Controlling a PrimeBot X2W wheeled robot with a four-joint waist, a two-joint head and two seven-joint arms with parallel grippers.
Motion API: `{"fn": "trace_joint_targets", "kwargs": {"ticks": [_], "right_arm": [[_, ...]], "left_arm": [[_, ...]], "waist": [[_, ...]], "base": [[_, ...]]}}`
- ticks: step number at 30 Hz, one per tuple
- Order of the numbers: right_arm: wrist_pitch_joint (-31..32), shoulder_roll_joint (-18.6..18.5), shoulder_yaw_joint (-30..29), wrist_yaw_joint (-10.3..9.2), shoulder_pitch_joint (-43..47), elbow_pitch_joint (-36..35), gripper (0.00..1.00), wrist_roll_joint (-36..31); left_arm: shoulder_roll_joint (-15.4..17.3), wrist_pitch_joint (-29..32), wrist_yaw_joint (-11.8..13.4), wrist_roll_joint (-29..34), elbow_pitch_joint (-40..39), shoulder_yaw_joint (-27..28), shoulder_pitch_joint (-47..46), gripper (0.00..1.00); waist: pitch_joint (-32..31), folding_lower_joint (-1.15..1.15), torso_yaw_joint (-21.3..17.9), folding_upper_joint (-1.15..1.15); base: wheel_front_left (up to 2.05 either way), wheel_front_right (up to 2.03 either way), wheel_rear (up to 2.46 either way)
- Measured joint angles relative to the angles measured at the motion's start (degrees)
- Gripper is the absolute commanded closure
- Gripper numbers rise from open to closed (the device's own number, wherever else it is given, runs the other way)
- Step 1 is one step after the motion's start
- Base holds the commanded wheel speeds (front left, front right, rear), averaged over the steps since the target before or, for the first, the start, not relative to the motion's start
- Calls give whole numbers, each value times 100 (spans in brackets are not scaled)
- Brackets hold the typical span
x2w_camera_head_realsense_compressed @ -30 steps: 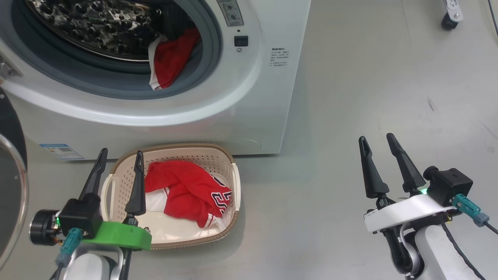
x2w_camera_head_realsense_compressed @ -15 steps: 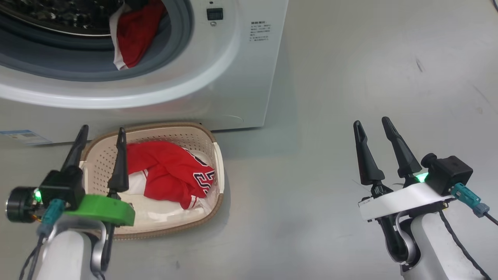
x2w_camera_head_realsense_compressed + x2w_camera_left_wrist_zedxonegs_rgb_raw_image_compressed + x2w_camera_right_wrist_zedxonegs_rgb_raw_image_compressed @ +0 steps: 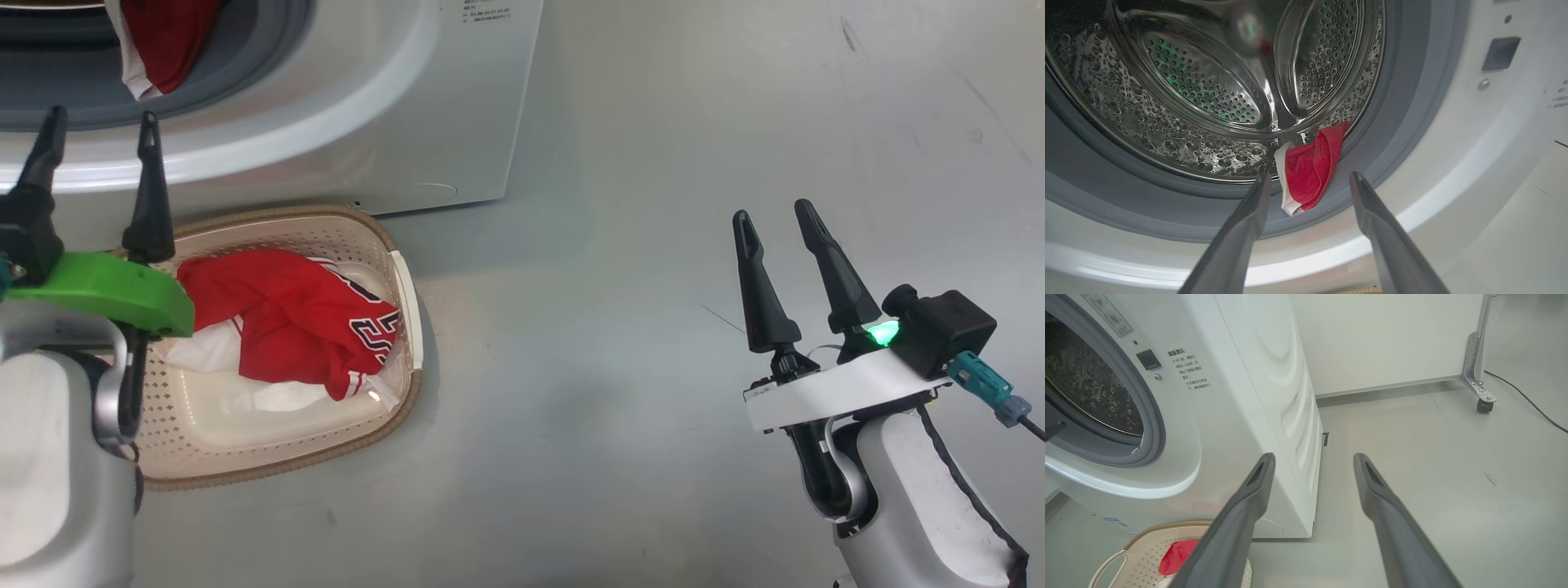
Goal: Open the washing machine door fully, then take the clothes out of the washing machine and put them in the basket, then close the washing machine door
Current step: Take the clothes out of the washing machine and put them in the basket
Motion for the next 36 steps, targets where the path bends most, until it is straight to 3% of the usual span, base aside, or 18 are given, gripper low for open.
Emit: {"fn": "trace_joint_targets", "kwargs": {"ticks": [21,36], "right_arm": [[-1,104,141,0,-337,37,0,10],[-2,218,237,0,-544,35,0,18]], "left_arm": [[667,1238,5,-103,1347,457,-1785,0],[1035,1909,180,-203,2087,722,-2738,0]], "waist": [[706,0,-610,0],[1024,0,-940,0]], "base": [[0,0,0],[0,0,0]]}}
